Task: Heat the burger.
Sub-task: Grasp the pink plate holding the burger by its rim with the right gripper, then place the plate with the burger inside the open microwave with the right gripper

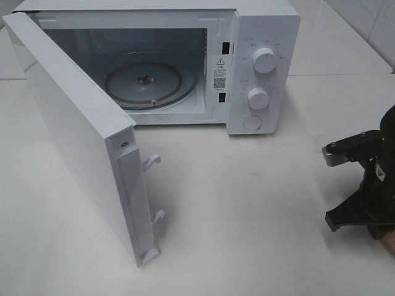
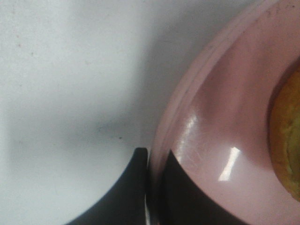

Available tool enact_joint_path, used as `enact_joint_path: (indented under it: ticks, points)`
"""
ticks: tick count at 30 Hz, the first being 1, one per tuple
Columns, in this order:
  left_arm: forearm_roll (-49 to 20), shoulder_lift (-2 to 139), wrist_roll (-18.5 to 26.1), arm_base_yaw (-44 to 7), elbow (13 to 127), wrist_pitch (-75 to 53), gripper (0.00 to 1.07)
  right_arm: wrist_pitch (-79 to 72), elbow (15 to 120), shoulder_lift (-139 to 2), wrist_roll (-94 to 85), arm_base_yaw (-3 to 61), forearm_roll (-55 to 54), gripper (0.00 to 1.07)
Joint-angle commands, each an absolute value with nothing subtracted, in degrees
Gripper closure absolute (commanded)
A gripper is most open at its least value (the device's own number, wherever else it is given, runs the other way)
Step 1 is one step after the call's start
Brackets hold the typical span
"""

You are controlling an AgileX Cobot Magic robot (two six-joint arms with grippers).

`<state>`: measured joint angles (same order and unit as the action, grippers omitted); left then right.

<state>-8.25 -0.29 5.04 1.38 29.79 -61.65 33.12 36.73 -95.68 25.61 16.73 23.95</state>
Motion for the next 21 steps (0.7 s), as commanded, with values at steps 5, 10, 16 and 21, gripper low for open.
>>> enact_joint_path:
  ticks: [5,10,16,21]
  points:
    - [-8.7,-1.3,5.0,1.3,29.6,-61.1,0.09,37.6,36.3,-94.6,32.5,21.0,31.4,1.07]
    - [-8.7,-1.3,5.0,1.3,29.6,-61.1,0.09,40.2,36.3,-94.6,33.8,24.2,33.6,1.07]
    - [-8.7,-1.3,5.0,1.3,29.6,-61.1,0.09,42.3,36.3,-92.9,34.7,27.4,35.4,1.07]
    - [-8.7,-1.3,5.0,1.3,29.6,-61.1,0.09,46.2,36.3,-87.8,32.8,28.8,35.7,1.07]
